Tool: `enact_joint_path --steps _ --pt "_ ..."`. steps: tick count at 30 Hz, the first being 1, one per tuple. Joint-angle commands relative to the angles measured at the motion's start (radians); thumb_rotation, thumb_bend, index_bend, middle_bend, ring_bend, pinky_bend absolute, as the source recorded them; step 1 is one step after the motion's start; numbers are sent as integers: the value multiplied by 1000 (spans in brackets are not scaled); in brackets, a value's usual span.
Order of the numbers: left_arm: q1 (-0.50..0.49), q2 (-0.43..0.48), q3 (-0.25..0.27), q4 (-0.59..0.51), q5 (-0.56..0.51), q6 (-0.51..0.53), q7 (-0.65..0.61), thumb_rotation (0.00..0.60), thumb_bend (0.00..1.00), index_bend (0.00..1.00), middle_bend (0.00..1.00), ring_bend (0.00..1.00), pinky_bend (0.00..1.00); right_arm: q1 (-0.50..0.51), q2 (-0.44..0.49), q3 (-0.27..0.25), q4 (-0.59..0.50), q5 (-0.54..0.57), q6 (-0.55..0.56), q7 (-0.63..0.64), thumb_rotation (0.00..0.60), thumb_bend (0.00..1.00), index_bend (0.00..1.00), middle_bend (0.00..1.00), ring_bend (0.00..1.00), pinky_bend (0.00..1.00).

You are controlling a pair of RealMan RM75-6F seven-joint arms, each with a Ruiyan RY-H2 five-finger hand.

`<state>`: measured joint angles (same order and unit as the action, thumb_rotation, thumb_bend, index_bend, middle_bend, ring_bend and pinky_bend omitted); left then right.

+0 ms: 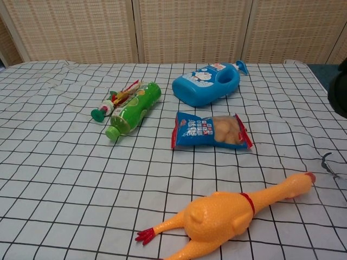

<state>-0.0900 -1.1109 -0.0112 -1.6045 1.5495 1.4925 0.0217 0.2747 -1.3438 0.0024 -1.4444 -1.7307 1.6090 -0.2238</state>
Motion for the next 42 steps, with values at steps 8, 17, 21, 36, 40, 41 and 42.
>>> enact_joint_path --steps 8,17,21,36,40,41,42 --pt "-3 -2 -1 -1 -6 -9 7 600 603 431 317 411 657 -54 29 14 40 30 -24 64 600 55 646 491 374 485" --pt "-3 -2 0 -1 -8 -12 8 600 603 431 317 411 657 -46 75 133 -99 414 -237 -161 600 55 646 492 376 493" --pt "-4 -1 -1 -1 -8 -11 4 600 603 432 317 411 657 -35 63 133 -85 415 -252 -164 600 55 646 492 379 494" --pt "-2 0 1 -2 -2 -6 1 600 604 428 342 411 658 18 108 113 -542 258 -203 -536 600 55 646 496 391 502" --pt "-3 1 1 0 -5 -11 -1 600 603 428 352 411 658 -2 100 95 -470 340 -221 -571 600 54 646 497 391 502" --pt "-3 2 1 -1 -5 -12 0 600 603 428 354 411 657 -3 97 98 -440 374 -232 -566 600 54 646 497 391 502" --pt "-4 2 1 -1 -5 -12 0 600 604 428 355 411 658 -4 89 104 -393 419 -243 -563 600 54 646 497 391 502"
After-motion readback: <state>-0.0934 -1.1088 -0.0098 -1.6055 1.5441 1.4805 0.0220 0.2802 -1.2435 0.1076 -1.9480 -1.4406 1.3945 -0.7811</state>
